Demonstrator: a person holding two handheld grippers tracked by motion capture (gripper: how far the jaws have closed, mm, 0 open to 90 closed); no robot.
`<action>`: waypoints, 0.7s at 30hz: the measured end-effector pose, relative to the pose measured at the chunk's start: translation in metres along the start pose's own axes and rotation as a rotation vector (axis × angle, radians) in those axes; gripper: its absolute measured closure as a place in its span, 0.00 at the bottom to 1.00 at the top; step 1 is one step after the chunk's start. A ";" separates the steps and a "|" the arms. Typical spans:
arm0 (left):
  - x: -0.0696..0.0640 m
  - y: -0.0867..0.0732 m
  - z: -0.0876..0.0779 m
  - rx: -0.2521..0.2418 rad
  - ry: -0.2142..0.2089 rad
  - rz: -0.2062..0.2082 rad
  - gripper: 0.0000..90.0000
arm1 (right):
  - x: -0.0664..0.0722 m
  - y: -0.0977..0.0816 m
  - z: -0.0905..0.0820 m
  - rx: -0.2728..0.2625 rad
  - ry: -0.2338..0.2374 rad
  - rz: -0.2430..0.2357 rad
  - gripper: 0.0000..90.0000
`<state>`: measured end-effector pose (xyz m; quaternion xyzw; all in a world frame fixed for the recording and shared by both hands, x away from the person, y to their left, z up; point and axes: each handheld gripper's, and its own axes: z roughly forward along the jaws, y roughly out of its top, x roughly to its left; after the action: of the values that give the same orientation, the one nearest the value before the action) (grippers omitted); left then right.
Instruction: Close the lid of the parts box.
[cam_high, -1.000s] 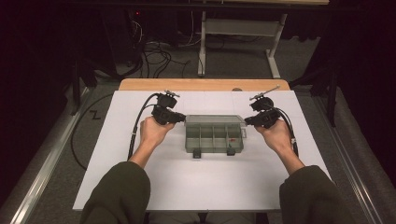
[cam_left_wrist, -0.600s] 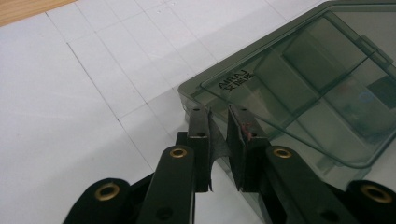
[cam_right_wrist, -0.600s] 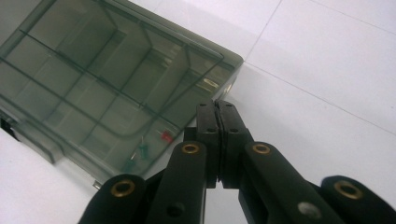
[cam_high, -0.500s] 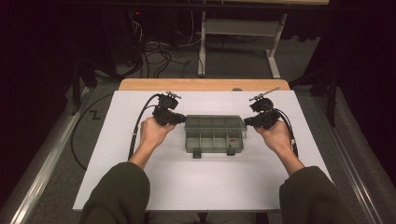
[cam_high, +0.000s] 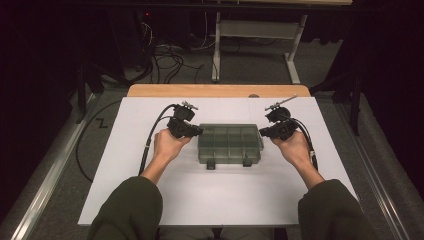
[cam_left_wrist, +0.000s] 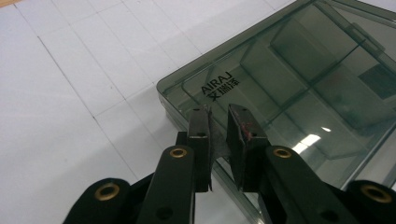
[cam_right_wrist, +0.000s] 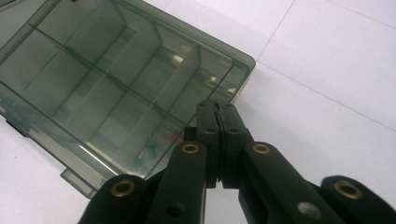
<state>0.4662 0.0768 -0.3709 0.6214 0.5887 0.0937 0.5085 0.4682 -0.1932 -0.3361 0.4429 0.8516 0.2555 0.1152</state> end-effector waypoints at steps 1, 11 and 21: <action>0.000 -0.001 0.000 0.002 -0.001 0.000 0.88 | 0.000 -0.001 0.000 0.000 0.001 0.001 1.00; 0.000 -0.009 -0.001 -0.003 -0.012 0.004 0.88 | 0.002 -0.006 0.006 0.003 0.015 -0.004 1.00; -0.003 -0.016 -0.004 -0.004 -0.027 0.015 0.88 | 0.004 -0.012 0.012 0.009 0.024 -0.011 1.00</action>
<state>0.4522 0.0730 -0.3800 0.6258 0.5770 0.0904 0.5170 0.4628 -0.1919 -0.3521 0.4356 0.8565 0.2565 0.1047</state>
